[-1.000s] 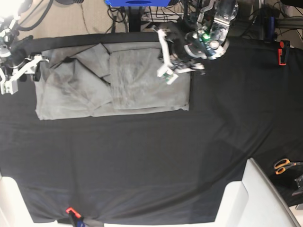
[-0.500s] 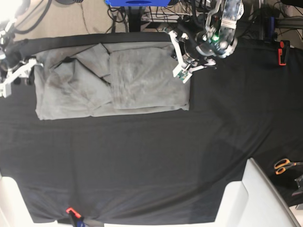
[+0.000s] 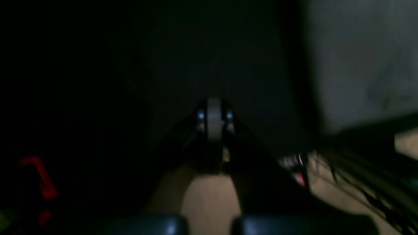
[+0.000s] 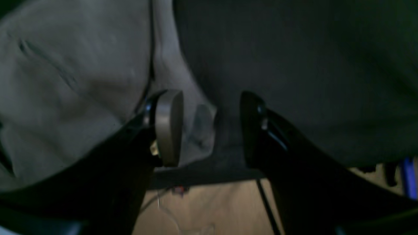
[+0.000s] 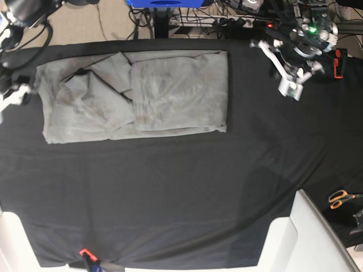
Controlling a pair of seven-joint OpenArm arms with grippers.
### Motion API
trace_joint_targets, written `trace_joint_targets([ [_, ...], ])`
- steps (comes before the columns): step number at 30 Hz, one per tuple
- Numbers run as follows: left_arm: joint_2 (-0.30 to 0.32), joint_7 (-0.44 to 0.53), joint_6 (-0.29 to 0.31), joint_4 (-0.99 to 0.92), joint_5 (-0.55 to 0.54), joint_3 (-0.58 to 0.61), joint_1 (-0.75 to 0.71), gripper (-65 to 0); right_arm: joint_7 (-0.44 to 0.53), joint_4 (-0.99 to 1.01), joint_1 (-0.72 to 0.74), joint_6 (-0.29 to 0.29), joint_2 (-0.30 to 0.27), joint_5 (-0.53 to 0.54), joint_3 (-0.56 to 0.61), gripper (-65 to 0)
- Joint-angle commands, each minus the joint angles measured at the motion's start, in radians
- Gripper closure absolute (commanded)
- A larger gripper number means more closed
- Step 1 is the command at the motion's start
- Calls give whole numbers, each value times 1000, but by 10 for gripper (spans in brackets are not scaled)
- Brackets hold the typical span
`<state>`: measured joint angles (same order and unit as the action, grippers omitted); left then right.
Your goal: Fold the T-shirt properly
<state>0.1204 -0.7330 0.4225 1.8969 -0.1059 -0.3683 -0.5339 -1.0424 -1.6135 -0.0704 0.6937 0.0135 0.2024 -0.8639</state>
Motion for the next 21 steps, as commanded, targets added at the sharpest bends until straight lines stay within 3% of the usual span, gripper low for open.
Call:
trace_joint_targets([
  [1, 5, 10, 3, 16, -1, -11, -21, 0, 24, 9, 19, 4, -19, 10, -4, -272],
  [3, 5, 14, 5, 16, -1, -33, -33, 0, 29, 63, 42, 4, -65, 12, -24, -276],
  [5, 2, 17, 5, 16, -2, -56, -53, 0, 3, 158, 65, 4, -114, 30, -48, -326],
  [8, 2, 30, 6, 16, -2, -82, -85, 0, -51, 308, 73, 4, -211, 219, -91, -464],
  [11, -1, 106, 16, 14, -2, -96, -127, 0, -85, 505, 73, 4, -312, 455, -90, -578],
  [13, -3, 137, 57, 14, -2, -99, -145, 0, -72, 603, 76, 4, -358, 547, -81, -585],
  [17, -6, 138, 129, 13, -2, -99, -151, 0, -37, 727, 116, 4, -424, 650, 70, -585],
  [21, -12, 138, 134, 13, -2, -99, -159, 0, -22, 849, 154, 4, -445, 719, 209, -585],
])
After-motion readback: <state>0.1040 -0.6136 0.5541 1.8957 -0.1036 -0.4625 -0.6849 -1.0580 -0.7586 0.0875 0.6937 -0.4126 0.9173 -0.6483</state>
